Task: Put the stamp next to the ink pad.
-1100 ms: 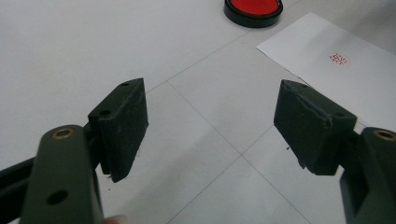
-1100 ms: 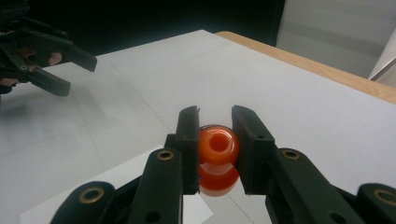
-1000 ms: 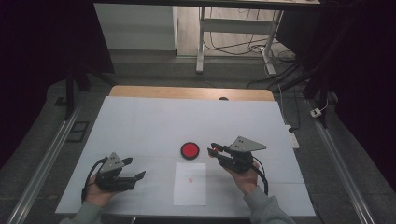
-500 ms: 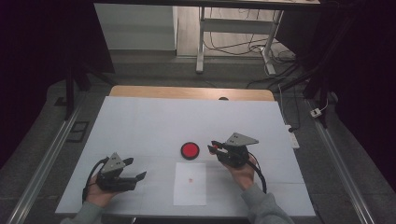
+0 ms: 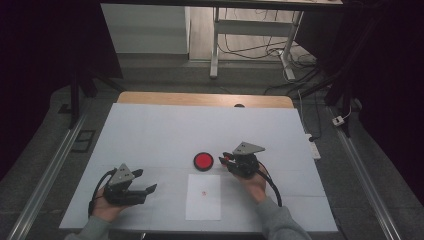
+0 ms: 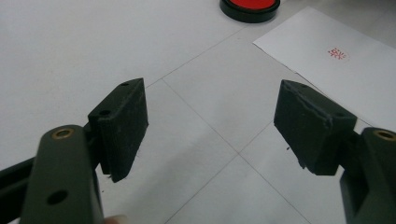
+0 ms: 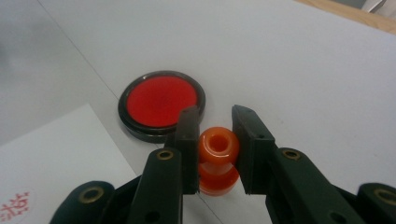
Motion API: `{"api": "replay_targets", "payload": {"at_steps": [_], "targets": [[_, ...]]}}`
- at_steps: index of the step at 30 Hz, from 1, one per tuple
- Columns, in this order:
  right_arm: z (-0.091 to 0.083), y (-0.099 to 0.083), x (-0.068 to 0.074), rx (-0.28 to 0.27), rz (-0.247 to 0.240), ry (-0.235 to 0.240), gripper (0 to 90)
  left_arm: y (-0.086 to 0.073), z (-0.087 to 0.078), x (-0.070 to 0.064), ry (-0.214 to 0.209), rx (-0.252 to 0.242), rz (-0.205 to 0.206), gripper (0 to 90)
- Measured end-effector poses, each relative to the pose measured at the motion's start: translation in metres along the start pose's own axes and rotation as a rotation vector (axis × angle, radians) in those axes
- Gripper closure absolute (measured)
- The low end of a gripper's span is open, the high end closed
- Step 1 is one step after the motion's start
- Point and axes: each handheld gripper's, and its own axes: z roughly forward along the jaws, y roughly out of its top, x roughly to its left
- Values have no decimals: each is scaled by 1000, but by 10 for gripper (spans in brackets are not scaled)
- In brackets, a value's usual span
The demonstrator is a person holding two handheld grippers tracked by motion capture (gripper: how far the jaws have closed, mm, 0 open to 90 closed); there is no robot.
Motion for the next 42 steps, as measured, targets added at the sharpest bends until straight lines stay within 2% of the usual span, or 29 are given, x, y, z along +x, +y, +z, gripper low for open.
{"api": "replay_targets", "payload": {"at_steps": [4, 12, 22, 25, 27, 31, 37, 42], "targets": [[6, -3, 0, 23, -8, -13, 718, 0, 0, 0, -2, 1, 0, 261], [12, -6, -1, 39, -3, -9, 717, 0, 0, 0, -4, 3, 2, 261], [13, -7, -2, 39, 16, 2, 715, 0, 1, 0, -5, 6, 2, 261], [14, -7, -2, 49, 14, -4, 681, 0, 1, 0, -6, 8, 2, 260], [14, -7, -1, 55, -3, -6, 613, 0, 1, 0, -7, 8, 2, 260], [9, -5, -3, 13, 17, -11, 503, 0, 2, 0, -8, 9, 2, 261], [-4, -2, -5, -18, 19, -4, 484, 0, 3, 0, -9, 12, 4, 261], [-14, -2, -4, -32, -9, -8, 484, -1, 3, 1, -9, 15, 4, 261]]}}
